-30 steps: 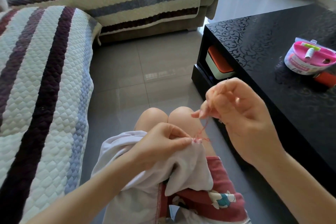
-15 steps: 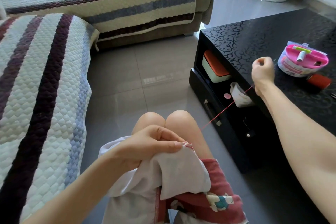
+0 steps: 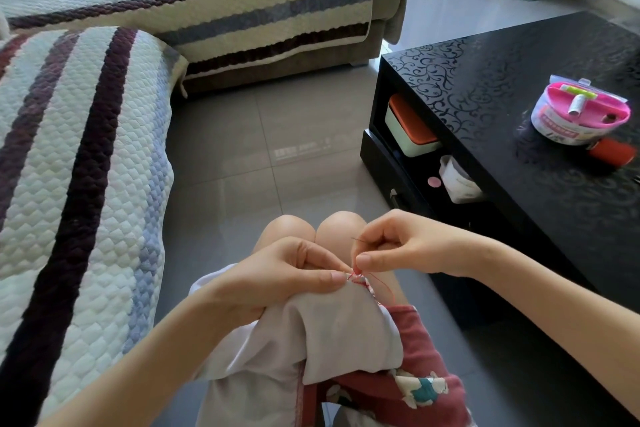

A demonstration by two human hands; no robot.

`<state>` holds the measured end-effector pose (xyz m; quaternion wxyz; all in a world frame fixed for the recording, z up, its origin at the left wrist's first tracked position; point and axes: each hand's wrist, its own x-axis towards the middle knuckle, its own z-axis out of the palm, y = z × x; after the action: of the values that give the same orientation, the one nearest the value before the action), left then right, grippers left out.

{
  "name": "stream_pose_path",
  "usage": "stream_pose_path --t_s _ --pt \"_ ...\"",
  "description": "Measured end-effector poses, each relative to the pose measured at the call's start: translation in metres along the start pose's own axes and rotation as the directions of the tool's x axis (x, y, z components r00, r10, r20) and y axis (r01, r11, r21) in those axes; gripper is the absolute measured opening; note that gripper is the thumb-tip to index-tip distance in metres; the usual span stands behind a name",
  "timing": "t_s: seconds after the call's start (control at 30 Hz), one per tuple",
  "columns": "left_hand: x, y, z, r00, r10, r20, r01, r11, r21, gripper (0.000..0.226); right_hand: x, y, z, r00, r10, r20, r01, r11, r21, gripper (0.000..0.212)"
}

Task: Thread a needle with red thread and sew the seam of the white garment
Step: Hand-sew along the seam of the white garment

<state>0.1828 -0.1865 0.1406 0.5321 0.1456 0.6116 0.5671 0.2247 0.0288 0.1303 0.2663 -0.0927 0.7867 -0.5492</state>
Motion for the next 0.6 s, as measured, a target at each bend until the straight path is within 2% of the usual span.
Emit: stream_pose_path --t_s 0.17,0.27,0.33,0.47,0.53,0.6 --pt "-0.001 0.001 0.001 1.000 -0.004 -0.005 0.004 1.000 0.002 0.012 0.004 0.000 -0.002 0.999 -0.020 0.025 0.021 1.000 -0.019 0.011" --pt "-0.001 0.001 0.000 1.000 -0.010 -0.018 0.010 1.000 0.012 0.017 0.007 0.000 -0.003 0.999 -0.033 0.036 0.035 0.998 -0.051 0.017" --pt "-0.001 0.001 0.000 1.000 -0.012 -0.016 0.012 1.000 0.019 0.015 0.011 0.001 -0.006 1.000 -0.030 -0.007 0.028 0.992 -0.121 0.021" --pt "-0.004 0.004 0.002 1.000 -0.007 0.003 0.007 1.000 0.000 0.019 0.029 0.017 -0.021 0.961 -0.068 -0.269 -0.051 0.910 -0.411 0.025" --pt "-0.006 0.006 0.003 1.000 -0.006 0.018 0.006 1.000 -0.003 0.019 0.038 0.032 -0.032 0.906 -0.054 -0.420 -0.202 0.817 -0.540 0.013" --pt "-0.007 0.007 0.005 0.999 -0.002 0.036 0.002 1.000 -0.002 0.017 0.047 0.051 -0.041 0.827 -0.023 -0.562 -0.380 0.714 -0.588 0.015"
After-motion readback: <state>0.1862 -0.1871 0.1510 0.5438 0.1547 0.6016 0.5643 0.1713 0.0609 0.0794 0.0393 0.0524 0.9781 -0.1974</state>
